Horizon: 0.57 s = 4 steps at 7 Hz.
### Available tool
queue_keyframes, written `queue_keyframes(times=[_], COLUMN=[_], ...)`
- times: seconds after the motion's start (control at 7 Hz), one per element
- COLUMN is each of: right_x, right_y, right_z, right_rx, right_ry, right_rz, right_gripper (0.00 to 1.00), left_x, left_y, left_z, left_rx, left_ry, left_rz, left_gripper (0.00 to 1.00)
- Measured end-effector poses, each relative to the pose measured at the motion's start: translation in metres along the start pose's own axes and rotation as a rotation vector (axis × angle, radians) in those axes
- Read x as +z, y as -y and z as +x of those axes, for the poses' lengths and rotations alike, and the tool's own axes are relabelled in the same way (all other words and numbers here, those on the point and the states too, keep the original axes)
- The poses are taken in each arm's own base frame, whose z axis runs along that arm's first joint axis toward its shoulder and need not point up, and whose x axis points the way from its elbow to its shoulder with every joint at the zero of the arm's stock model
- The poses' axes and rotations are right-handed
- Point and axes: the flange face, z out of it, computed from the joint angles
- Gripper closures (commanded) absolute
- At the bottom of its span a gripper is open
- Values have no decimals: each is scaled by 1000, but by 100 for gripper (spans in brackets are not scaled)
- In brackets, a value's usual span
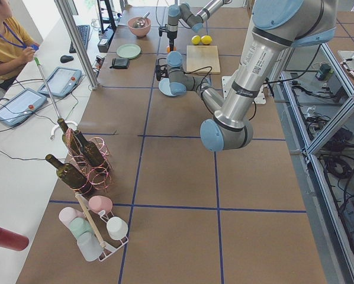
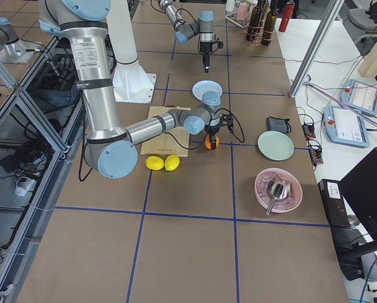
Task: Pick orange to plate
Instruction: 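Carry the orange over the plate with the right gripper while the left arm withdraws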
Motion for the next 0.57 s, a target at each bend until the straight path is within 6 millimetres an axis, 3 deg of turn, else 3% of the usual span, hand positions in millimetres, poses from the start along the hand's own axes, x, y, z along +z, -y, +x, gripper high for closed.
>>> queue_keyframes(times=[0.14,0.29,0.43,0.57], right_x=[-17,-35,-48,-56], right_y=[3,11,9,-3], right_z=[-23,-76,-154,-224], right_rx=[36,106,188,252], right_ry=[33,73,105,127], right_rz=[15,14,-4,-10], right_gripper=[96,96,96,95], left_x=[-49,-98,-143,-175], left_y=[-2,9,28,37], left_z=[-10,-33,-59,-88], left_rx=[10,11,25,65], left_ry=[-31,-36,-23,1], left_rz=[22,49,85,104], left_gripper=[0,0,0,0])
